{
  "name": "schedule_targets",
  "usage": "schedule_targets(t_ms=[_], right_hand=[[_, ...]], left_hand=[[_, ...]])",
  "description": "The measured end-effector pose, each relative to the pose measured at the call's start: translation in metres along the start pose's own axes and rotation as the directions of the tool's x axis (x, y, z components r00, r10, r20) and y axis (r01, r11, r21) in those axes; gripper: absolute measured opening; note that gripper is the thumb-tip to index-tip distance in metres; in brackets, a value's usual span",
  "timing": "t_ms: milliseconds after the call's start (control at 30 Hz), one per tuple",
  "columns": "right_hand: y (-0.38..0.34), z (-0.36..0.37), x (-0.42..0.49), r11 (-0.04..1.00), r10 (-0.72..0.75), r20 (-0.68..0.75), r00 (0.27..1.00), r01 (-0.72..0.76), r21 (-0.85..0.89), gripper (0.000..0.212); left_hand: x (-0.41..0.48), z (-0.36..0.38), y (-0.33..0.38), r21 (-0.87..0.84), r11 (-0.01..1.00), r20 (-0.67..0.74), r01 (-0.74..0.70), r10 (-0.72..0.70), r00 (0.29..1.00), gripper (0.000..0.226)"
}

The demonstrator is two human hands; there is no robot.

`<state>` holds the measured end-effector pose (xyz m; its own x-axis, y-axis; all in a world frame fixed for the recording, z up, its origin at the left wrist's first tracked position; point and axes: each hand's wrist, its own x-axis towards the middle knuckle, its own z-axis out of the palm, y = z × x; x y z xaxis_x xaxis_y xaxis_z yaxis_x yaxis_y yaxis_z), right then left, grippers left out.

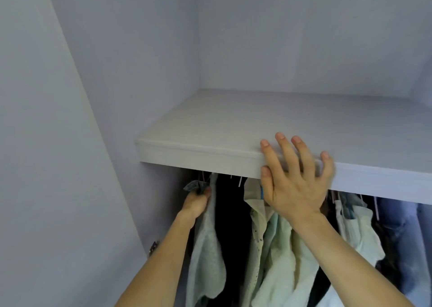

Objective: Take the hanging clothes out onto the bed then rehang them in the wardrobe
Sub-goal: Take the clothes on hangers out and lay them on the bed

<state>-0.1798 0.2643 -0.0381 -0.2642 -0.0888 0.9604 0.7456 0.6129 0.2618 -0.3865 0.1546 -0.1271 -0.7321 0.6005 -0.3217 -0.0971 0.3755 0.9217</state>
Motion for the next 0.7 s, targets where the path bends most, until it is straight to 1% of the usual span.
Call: schedule_targets(t_ms=[67, 167, 267, 333, 400, 467, 567, 633, 700], right_hand=[[0.001, 0.000, 0.000, 1.000, 0.001, -0.008, 1.000, -0.001, 0.016, 0.056], [0.000, -0.002, -0.002, 1.000, 0.014, 0.000, 1.000, -0.014, 0.026, 0.054], [-0.002, -0.005, -0.001, 0.998, 0.035, 0.016, 0.999, -0.035, 0.057, 0.053], [-0.003, -0.007, 0.000, 0.997, 0.045, 0.023, 0.999, -0.046, 0.069, 0.051], [-0.003, -0.009, 0.001, 0.996, 0.048, 0.025, 0.999, -0.050, 0.077, 0.050], [-0.003, -0.009, 0.002, 0.995, 0.050, 0.031, 0.998, -0.053, 0.083, 0.050], [-0.003, -0.009, 0.002, 0.996, 0.049, 0.031, 0.998, -0.051, 0.077, 0.049], [-0.003, -0.009, 0.002, 0.996, 0.048, 0.029, 0.998, -0.050, 0.080, 0.048], [-0.003, -0.009, 0.001, 0.995, 0.052, 0.032, 0.998, -0.054, 0.085, 0.048]], left_hand=[[0.007, 0.005, -0.004, 0.001, 1.000, 0.009, 0.027, -0.027, 1.000, 0.030], [0.007, 0.006, -0.009, 0.084, 0.996, 0.023, 0.034, -0.036, 0.999, 0.026], [-0.003, 0.005, -0.005, 0.059, 0.998, 0.032, 0.019, -0.021, 0.999, 0.026], [-0.004, 0.003, -0.008, 0.107, 0.994, 0.083, 0.000, -0.009, 0.996, 0.028], [0.001, 0.000, -0.014, 0.178, 0.984, 0.096, -0.014, -0.003, 0.995, 0.032], [0.002, -0.001, -0.015, 0.224, 0.975, 0.058, -0.013, 0.000, 0.998, 0.035], [-0.011, 0.002, -0.005, 0.223, 0.975, -0.059, 0.009, 0.005, 0.998, 0.054], [-0.014, 0.002, -0.006, 0.180, 0.984, -0.143, 0.001, 0.025, 0.989, 0.053], [-0.020, -0.003, -0.010, 0.154, 0.986, -0.208, -0.057, 0.089, 0.974, 0.045]])
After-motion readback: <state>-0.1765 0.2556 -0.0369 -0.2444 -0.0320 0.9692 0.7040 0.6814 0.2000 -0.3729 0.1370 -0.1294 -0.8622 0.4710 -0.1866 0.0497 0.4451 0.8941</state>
